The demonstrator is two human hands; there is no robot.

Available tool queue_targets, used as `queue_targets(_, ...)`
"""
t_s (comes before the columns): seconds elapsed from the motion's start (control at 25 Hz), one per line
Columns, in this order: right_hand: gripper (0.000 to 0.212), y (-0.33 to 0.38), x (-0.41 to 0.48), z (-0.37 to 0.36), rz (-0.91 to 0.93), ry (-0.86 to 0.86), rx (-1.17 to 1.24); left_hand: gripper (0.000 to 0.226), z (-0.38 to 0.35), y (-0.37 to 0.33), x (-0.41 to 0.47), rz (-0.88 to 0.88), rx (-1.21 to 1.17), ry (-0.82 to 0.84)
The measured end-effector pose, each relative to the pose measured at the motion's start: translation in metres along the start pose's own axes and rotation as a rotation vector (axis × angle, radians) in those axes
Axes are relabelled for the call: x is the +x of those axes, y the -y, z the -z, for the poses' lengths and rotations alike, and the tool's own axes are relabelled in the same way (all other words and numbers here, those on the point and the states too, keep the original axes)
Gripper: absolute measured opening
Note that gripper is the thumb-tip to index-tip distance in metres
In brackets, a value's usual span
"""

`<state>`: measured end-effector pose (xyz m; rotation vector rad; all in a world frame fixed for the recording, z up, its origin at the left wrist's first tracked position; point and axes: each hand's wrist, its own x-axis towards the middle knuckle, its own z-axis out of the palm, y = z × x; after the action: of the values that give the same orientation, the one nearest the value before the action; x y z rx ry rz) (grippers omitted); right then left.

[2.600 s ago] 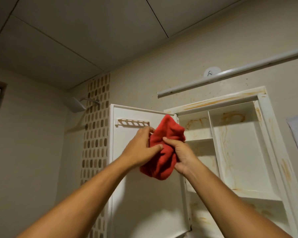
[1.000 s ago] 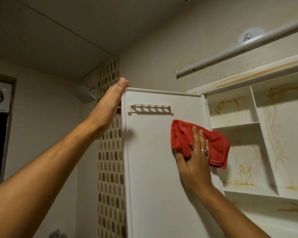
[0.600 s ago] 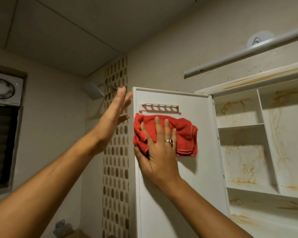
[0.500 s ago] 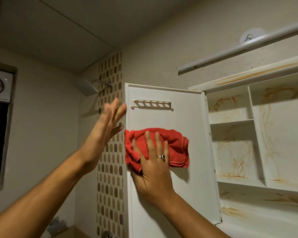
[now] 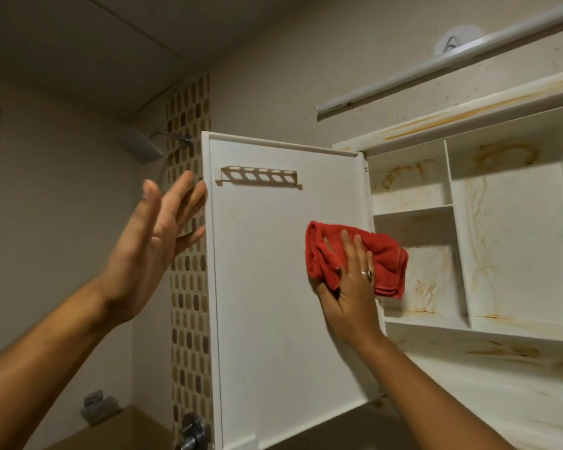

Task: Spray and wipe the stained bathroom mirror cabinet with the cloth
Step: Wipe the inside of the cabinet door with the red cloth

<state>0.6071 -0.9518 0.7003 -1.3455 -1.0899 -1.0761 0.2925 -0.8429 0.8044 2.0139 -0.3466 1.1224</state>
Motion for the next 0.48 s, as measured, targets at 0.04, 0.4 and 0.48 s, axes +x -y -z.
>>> queue_targets(0.04,0.079,-0.001,-0.015,0.001,-0.047,0.013,0.018,0.108,-0.002,-0.002,0.000,0.014,0.006,-0.004)
queue_targets(0.4,0.068,0.134,-0.019,-0.066,0.233,0.077,-0.204,0.092,-0.002,-0.005,-0.009,0.091,-0.008,-0.040)
queue_targets(0.48,0.069,0.127,-0.050,-0.066,0.225,0.118,-0.179,0.103,-0.001,0.006,-0.023,0.084,-0.017,-0.017)
